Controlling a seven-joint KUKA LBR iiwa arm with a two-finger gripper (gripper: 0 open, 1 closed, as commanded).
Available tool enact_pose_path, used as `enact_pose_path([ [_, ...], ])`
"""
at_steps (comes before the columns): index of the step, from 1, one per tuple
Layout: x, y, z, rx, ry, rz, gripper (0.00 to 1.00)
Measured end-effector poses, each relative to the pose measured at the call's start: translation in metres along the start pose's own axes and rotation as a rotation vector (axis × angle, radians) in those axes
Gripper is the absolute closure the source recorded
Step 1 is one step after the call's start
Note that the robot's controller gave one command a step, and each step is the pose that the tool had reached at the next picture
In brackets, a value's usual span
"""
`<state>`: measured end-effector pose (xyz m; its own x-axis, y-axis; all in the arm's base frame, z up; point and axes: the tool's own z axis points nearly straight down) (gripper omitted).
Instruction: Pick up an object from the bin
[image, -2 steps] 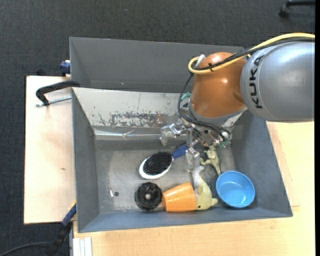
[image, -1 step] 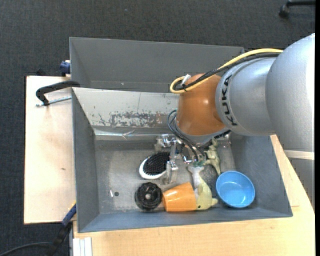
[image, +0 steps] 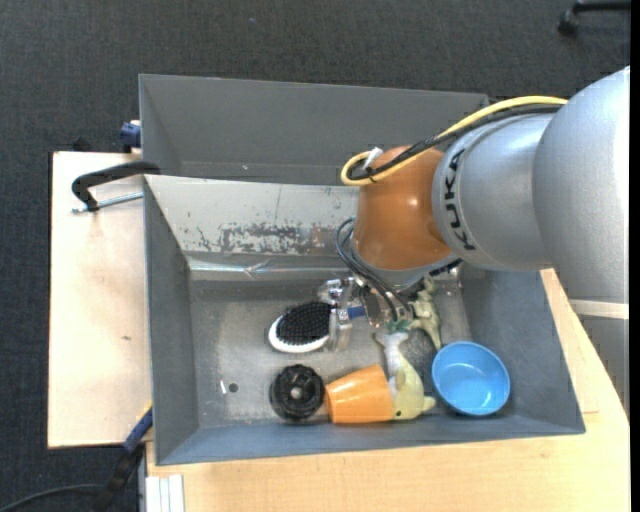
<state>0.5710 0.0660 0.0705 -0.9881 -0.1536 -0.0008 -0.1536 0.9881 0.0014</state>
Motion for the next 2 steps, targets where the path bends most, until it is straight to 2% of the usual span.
enact_pose_path([
  [1, -0.040, 0.047, 0.000, -0.001, -0.006, -0.424, 1.00],
  [2, -0.025, 0.065, -0.184, 0.002, -0.014, -0.416, 1.00],
])
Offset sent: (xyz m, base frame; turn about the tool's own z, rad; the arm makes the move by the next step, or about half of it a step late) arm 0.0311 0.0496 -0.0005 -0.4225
